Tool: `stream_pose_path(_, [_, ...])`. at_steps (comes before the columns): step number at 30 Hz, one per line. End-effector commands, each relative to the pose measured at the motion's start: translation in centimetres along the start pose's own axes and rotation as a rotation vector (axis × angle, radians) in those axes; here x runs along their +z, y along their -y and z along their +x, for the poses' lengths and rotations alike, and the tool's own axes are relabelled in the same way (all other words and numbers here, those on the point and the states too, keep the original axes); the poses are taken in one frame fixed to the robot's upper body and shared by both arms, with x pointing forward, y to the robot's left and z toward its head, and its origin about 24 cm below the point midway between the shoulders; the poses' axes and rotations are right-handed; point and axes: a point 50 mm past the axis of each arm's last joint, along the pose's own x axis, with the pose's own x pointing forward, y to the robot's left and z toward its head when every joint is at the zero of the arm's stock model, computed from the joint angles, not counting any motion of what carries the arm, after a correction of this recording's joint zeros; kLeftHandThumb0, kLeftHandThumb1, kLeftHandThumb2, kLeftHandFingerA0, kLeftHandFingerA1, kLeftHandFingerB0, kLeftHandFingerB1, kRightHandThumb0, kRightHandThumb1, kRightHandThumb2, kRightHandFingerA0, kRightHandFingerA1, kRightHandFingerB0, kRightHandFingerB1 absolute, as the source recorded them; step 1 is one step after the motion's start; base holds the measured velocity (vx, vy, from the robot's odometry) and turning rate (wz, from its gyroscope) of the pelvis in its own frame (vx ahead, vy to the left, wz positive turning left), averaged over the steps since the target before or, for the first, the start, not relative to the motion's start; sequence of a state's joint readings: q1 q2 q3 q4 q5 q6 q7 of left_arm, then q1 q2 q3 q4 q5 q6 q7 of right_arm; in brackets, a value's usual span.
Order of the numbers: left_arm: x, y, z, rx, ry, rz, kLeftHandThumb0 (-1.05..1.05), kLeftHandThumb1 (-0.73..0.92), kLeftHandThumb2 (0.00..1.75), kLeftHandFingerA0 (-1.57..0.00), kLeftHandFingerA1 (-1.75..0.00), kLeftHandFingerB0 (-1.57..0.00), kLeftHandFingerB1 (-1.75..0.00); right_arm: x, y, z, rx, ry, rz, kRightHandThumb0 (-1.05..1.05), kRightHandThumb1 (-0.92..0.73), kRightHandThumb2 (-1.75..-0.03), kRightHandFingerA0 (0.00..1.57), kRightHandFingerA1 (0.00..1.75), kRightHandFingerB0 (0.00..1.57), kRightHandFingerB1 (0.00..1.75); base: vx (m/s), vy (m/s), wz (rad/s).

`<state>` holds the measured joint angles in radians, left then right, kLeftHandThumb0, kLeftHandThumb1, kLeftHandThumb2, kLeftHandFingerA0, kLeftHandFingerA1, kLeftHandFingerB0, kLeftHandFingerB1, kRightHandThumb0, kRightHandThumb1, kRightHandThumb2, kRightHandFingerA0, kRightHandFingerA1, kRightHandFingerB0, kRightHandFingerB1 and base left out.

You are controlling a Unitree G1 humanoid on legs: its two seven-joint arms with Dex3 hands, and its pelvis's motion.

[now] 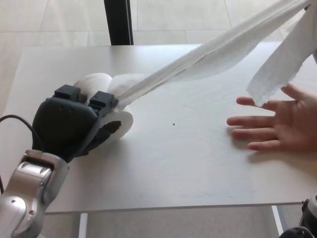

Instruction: A toilet paper roll is kept in the middle of the desk infront of the robot. The robot places its left hand on the top of the toilet paper roll to hold it still and uses its right hand to tear off a piece of toilet paper from it and hands the paper to a person

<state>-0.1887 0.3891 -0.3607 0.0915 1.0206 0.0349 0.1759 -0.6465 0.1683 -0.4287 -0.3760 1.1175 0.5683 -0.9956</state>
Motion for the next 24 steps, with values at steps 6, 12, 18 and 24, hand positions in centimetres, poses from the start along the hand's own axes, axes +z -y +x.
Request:
stream_pose_path(6, [1.8, 3.7, -1.0, -0.112, 0.063, -0.019, -0.50, 0.84, 0.65, -0.62, -0.73, -0.55, -0.58, 0.5, -3.0, 0.2, 0.040, 0.083, 0.049, -0.28, -0.71, -1.12, 1.02, 1.75, 0.73, 1.75, 0.00, 0.000, 0.00])
stream_pose_path(12, [1.9, 4.1, -1.3, -0.117, 0.075, -0.019, -0.51, 0.84, 0.67, -0.60, -0.71, -0.55, -0.59, 1.7, -4.4, 0.8, 0.044, 0.126, 0.084, -0.46, -0.92, -0.71, 0.98, 1.75, 0.70, 1.75, 0.00, 0.000, 0.00])
stream_pose_path(18, [1.7, 4.4, -1.8, -0.147, 0.071, -0.013, -0.53, 0.84, 0.65, -0.58, -0.71, -0.53, -0.57, 3.6, -5.7, 1.9, 0.039, 0.179, 0.084, -0.29, -0.75, -1.10, 1.09, 1.75, 0.82, 1.75, 0.00, 0.000, 0.00])
stream_pose_path(24, [1.6, 4.6, -2.3, -0.166, 0.074, -0.006, -0.52, 0.85, 0.65, -0.59, -0.69, -0.55, -0.57, 5.4, -7.7, 2.6, 0.025, 0.223, 0.111, -0.36, -0.80, -0.90, 1.08, 1.75, 0.84, 1.75, 0.00, 0.000, 0.00])
